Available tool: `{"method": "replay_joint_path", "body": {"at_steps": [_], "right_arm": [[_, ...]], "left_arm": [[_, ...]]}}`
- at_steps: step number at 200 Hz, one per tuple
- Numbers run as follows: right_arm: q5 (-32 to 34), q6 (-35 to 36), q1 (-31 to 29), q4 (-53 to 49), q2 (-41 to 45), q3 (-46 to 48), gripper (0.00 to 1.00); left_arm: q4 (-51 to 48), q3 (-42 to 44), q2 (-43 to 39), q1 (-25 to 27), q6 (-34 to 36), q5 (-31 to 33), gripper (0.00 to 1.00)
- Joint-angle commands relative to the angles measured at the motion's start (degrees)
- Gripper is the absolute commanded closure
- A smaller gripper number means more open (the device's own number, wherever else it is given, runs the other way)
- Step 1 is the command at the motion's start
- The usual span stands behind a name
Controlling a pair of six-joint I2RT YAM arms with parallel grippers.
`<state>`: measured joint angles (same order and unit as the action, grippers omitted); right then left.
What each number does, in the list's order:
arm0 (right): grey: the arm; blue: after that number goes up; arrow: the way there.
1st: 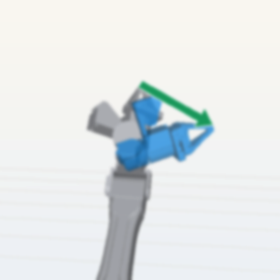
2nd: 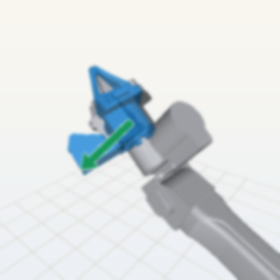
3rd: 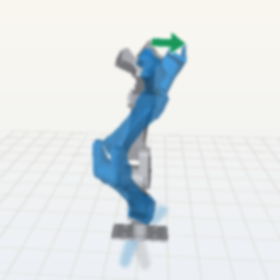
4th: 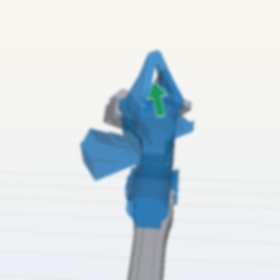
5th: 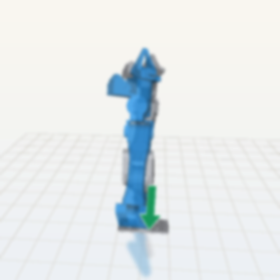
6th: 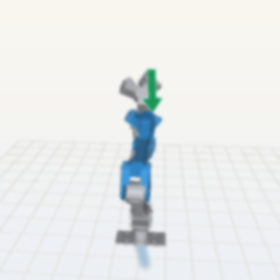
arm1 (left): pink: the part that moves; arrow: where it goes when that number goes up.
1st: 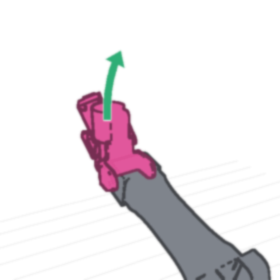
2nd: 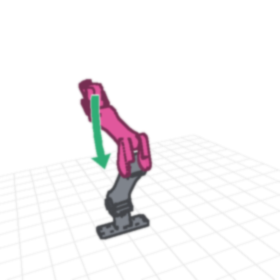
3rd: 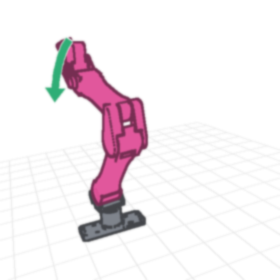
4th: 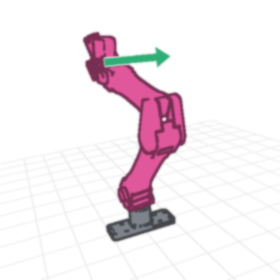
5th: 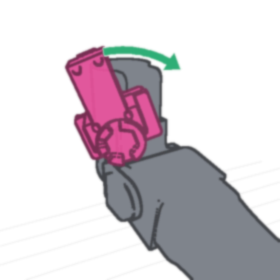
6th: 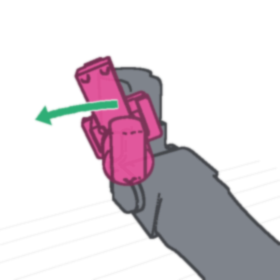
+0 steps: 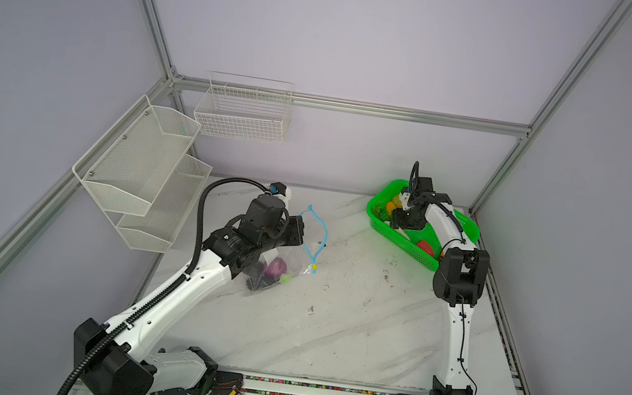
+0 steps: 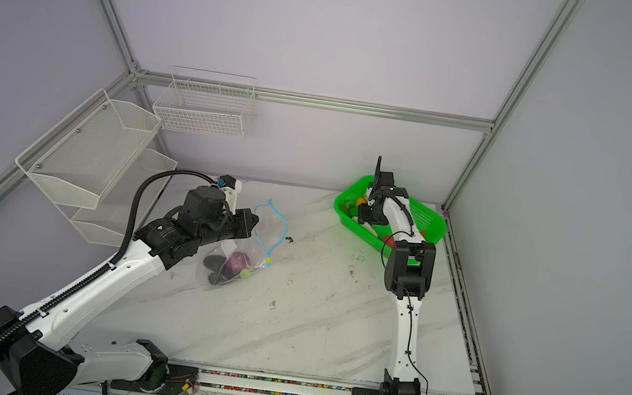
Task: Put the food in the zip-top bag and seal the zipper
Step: 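Lower the right gripper over the white radish in the green basket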
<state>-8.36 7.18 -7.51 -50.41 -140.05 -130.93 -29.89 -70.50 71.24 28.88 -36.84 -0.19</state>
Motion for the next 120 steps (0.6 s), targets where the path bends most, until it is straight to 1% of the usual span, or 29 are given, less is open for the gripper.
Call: {"method": "replay_joint_path", "body": {"at_steps": [1,40,53,55,70,75,120], "right_arm": [[1.0,-0.1,-0.3,-1.5,-2.0,-2.9,0.36],[1.3,-1.0,-0.6,-1.9,-4.7,-6.7,0.35],[2.1,-1.5,-0.8,-2.0,-5.6,-7.9,0.33],[2.2,-1.6,-1.0,-2.0,-5.8,-8.1,0.31],[2.4,-1.7,-1.4,-1.8,-6.4,-8.7,0.30],[2.4,-1.8,-1.6,-1.8,-6.6,-8.8,0.28],[1.9,-1.8,-2.6,-1.7,-7.6,-9.6,0.28]], "left_arm": [[1.7,0.4,-1.1,-0.1,0.2,0.3,1.00],[1.8,0.2,-0.7,-0.1,0.1,0.4,1.00],[1.7,0.2,-0.6,-0.1,0.1,0.6,1.00],[1.8,0.2,-0.5,-0.1,0.1,0.5,1.00],[1.8,0.2,-0.2,-0.1,0.1,0.5,1.00],[1.8,0.1,0.0,-0.1,0.1,0.5,1.00],[1.9,-0.2,0.5,-0.1,0.2,0.6,1.00]]}}
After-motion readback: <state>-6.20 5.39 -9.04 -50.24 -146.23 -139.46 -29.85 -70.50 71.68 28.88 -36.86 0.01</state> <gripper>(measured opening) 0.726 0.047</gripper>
